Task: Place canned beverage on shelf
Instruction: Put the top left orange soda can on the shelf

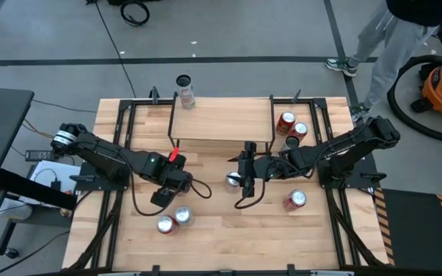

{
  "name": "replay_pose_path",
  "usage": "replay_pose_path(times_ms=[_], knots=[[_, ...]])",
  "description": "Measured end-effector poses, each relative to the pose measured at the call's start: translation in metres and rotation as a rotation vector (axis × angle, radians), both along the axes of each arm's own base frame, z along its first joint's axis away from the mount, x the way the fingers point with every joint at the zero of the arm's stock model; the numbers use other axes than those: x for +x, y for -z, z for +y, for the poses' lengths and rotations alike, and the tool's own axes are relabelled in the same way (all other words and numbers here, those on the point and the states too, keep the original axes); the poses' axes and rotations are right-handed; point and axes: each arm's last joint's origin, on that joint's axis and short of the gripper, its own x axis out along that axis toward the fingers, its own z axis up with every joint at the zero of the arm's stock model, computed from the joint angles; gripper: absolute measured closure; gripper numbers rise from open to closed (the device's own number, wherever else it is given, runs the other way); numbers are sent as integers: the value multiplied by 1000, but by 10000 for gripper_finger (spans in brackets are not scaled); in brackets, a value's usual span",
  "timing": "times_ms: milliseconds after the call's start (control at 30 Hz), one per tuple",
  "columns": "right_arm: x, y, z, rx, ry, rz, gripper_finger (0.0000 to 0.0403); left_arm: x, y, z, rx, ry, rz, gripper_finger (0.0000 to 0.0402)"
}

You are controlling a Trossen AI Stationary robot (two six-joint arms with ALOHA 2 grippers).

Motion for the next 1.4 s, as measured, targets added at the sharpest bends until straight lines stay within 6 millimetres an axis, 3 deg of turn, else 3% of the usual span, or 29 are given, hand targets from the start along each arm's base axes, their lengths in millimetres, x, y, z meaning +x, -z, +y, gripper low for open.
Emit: replay_pose_path(times_ms=[367, 567, 733, 833, 1167, 1400], knots=[[0, 0, 0, -3, -2, 1, 151, -4, 15, -2, 18, -35, 7, 64], [0, 0, -2, -3, 4, 1, 151, -3, 15, 2, -27, -322, -38, 101], [0, 0, -2, 3, 7, -1, 151, -2, 15, 3, -66, -673, -113, 107], [0, 0, -1, 4, 6, -1, 151, -3, 15, 4, -74, -792, -138, 108], [3, -2, -8, -10, -16, -14, 151, 1, 16, 7, -99, -767, -135, 36], [4, -2, -10, 1, -23, -13, 151, 4, 11, 8, -99, -683, -133, 26]])
